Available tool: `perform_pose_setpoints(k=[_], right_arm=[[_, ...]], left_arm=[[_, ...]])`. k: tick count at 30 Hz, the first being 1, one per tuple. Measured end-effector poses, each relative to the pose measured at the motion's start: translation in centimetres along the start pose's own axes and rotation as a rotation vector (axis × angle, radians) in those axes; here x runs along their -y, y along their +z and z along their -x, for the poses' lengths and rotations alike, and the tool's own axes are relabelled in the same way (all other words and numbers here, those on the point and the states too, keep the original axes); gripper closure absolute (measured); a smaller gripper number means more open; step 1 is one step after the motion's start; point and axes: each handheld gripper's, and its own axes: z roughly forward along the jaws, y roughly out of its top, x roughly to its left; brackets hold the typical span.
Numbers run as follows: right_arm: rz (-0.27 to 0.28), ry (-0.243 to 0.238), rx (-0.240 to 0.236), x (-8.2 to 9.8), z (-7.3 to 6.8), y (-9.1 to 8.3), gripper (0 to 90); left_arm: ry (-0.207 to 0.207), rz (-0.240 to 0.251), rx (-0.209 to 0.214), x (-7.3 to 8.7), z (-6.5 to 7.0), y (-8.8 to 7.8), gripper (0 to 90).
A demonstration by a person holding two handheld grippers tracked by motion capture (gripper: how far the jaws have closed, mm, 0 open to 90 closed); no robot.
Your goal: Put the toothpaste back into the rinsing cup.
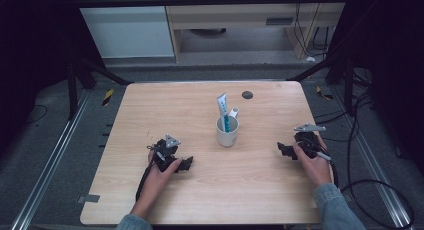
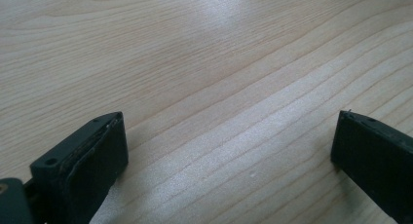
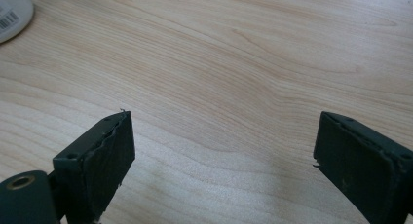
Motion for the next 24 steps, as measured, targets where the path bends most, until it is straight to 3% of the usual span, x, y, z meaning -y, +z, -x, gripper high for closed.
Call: perform_pose_setpoints(k=[20,24], right_arm=[[-0.016,0.038,0.008,0.7,0.0,2.3,5.7],[-0.019,0.019,0.023,0.6,-0.3,2.5,4.6]], left_arm=[[0.000,0.002,0.001,0.0,0.0,0.0,0.0],[0.000,0.002,0.001,0.0,0.0,0.0,0.0]])
